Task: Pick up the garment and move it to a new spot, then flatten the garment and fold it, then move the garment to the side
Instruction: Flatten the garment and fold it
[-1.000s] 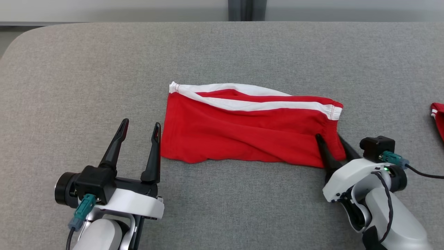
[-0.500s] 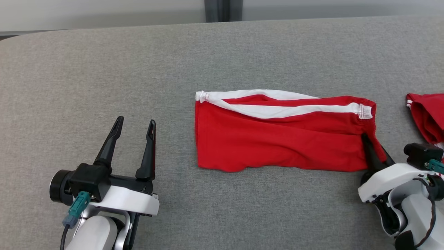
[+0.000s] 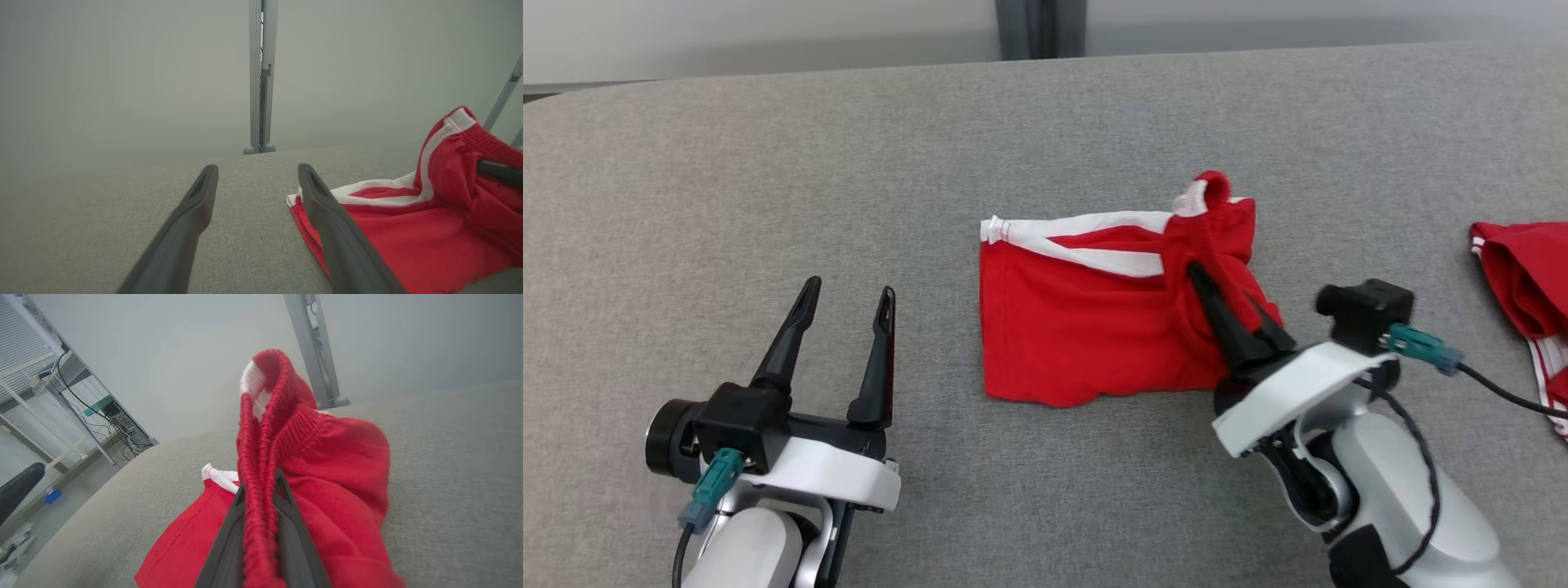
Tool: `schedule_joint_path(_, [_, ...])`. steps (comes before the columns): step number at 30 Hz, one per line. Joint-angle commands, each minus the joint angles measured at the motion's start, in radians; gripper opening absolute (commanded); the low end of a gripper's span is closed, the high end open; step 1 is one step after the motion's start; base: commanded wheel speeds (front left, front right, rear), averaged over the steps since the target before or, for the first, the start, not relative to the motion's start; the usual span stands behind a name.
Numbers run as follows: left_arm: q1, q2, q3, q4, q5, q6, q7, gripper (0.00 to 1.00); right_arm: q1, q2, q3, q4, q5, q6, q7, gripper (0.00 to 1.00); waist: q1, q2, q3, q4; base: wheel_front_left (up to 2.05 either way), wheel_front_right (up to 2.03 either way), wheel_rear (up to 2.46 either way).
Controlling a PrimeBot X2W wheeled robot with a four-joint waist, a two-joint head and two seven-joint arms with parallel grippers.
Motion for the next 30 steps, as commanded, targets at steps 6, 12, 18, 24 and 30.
schedule_joint_path(6, [-0.025, -0.012, -0.024, 0.022, -0.007, -0.015, -0.002, 1.0, -0.078, 0.069, 0.087, 0.078, -0.044, 0.0, 0.011, 0.0, 0.0, 0.0, 0.003, 0.067, 0.0, 0.0, 0.0])
schedule_joint_path(12, [-0.024, -0.023, -0.045, 0.041, -0.005, -0.024, -0.005, 1.0, -0.134, 0.087, 0.154, 0.203, -0.012, 0.0, -0.027, 0.0, 0.0, 0.0, 0.007, 0.127, 0.0, 0.0, 0.0])
schedule_joint_path(18, [-0.024, -0.031, -0.055, 0.052, -0.008, -0.025, -0.007, 1.0, -0.178, 0.084, 0.251, 0.263, 0.1, 0.0, -0.073, 0.26, 0.0, 0.0, 0.009, 0.154, 0.0, 0.0, 0.0])
schedule_joint_path(24, [-0.031, -0.033, -0.058, 0.052, -0.009, -0.024, -0.011, 1.0, -0.221, 0.085, 0.347, 0.294, 0.182, 0.0, -0.099, 1.0, 0.0, 0.0, 0.017, 0.152, 0.0, 0.0, 0.0])
schedule_joint_path(30, [-0.034, -0.028, -0.054, 0.049, -0.009, -0.015, -0.013, 1.0, -0.23, 0.084, 0.462, 0.229, 0.191, 0.0, -0.111, 1.0, 0.0, 0.0, 0.017, 0.124, 0.0, 0.0, 0.0])
